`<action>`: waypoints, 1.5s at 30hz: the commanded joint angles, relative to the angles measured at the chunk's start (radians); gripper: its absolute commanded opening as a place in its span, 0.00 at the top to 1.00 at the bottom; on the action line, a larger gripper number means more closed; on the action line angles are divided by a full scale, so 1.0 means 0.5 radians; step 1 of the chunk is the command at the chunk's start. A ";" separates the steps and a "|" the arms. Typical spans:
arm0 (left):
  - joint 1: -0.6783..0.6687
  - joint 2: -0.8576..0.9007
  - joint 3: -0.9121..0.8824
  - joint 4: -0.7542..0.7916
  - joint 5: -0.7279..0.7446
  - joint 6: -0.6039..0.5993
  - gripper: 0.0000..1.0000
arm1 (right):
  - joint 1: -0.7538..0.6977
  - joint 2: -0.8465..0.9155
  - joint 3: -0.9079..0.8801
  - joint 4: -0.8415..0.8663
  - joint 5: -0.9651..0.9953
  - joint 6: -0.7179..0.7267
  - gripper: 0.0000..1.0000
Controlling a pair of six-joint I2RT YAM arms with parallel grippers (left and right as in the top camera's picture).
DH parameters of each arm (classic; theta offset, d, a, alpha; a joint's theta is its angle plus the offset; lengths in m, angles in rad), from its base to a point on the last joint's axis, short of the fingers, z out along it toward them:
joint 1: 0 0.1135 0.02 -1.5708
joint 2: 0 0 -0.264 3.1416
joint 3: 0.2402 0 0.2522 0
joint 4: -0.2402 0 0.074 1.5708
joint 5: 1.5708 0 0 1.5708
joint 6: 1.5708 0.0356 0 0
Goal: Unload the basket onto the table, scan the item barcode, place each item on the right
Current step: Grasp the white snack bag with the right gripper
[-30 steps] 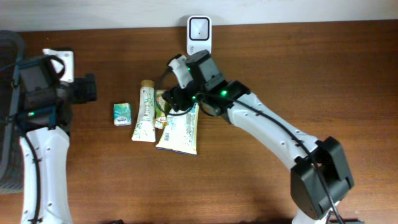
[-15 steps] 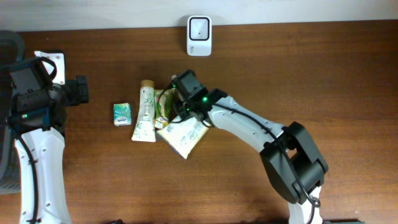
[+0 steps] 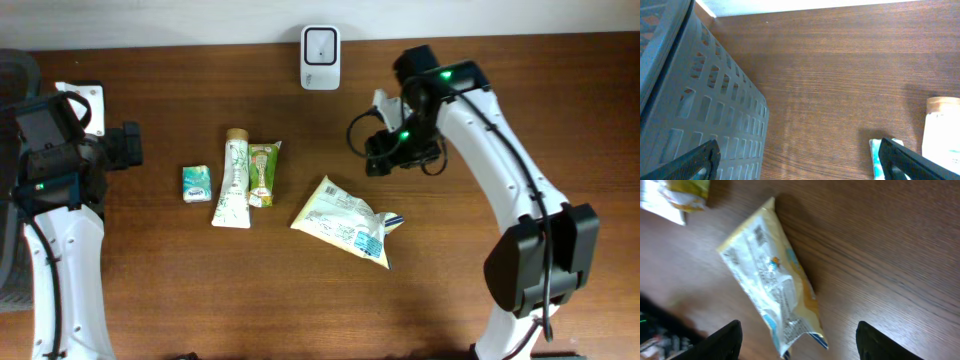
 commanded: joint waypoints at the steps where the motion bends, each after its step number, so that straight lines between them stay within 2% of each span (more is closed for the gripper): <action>1: 0.004 -0.027 0.018 0.003 -0.014 0.024 0.01 | -0.026 -0.253 0.016 0.000 -0.227 -0.067 0.27; 5: 0.004 -0.027 0.018 0.003 -0.014 0.024 0.01 | -0.038 -0.727 0.015 -0.179 -0.178 0.178 0.15; 7: 0.004 -0.027 0.018 0.003 -0.014 0.024 0.01 | -0.066 -0.916 -0.040 -0.272 0.018 0.488 0.12; 9: 0.004 -0.027 0.018 0.004 -0.014 0.024 0.01 | -0.067 -1.055 -0.217 -0.254 0.228 0.797 0.01; 11: 0.004 -0.027 0.018 0.003 -0.014 0.024 0.01 | -0.066 -1.157 -0.620 -0.064 0.233 0.948 0.01; 12: 0.004 -0.027 0.018 0.004 -0.014 0.024 0.01 | -0.066 -1.157 -0.804 0.063 0.223 1.023 0.01; 14: 0.004 -0.027 0.018 0.003 -0.014 0.024 0.01 | -0.067 -1.112 -1.268 0.562 0.015 1.091 0.01; 16: 0.004 -0.027 0.018 0.003 -0.014 0.024 0.01 | -0.066 -1.022 -1.557 1.001 -0.228 1.116 0.01; 19: 0.004 -0.027 0.018 0.003 -0.014 0.024 0.01 | -0.055 -0.842 -1.739 1.312 -0.333 1.164 0.01; 25: 0.004 -0.027 0.018 0.004 -0.014 0.024 0.01 | 0.038 -0.370 -1.751 1.567 -0.560 1.209 0.01; 26: 0.004 -0.027 0.018 0.004 -0.014 0.024 0.01 | 0.046 -0.348 -1.751 1.596 -0.559 1.208 0.04; 27: 0.004 -0.027 0.018 0.003 -0.014 0.024 0.01 | 0.049 -0.330 -1.751 1.633 -0.558 1.207 0.15; 28: 0.004 -0.027 0.018 0.004 -0.014 0.024 0.01 | 0.047 -0.331 -1.751 1.674 -0.544 1.206 0.31; 31: 0.004 -0.027 0.018 0.004 -0.014 0.024 0.01 | 0.027 -0.336 -1.743 1.736 -0.546 1.205 0.60; 35: 0.004 -0.027 0.018 0.003 -0.014 0.024 0.01 | -0.024 -0.449 -1.724 1.729 -0.648 0.962 0.66; 37: 0.004 -0.027 0.018 0.003 -0.014 0.024 0.01 | -0.037 -0.585 -1.661 1.680 -0.816 0.643 0.68; 39: 0.004 -0.027 0.018 0.003 -0.014 0.024 0.01 | -0.037 -0.707 -1.547 1.550 -0.937 0.329 0.77; 42: 0.004 -0.027 0.018 0.003 -0.014 0.024 0.01 | -0.037 -0.877 -1.293 1.217 -1.176 -0.148 0.79; 44: 0.004 -0.027 0.018 0.003 -0.014 0.024 0.01 | -0.037 -0.938 -1.204 1.130 -1.238 -0.191 0.88; 45: 0.004 -0.027 0.018 0.004 -0.014 0.024 0.01 | -0.037 -0.981 -1.163 1.109 -1.308 -0.195 0.96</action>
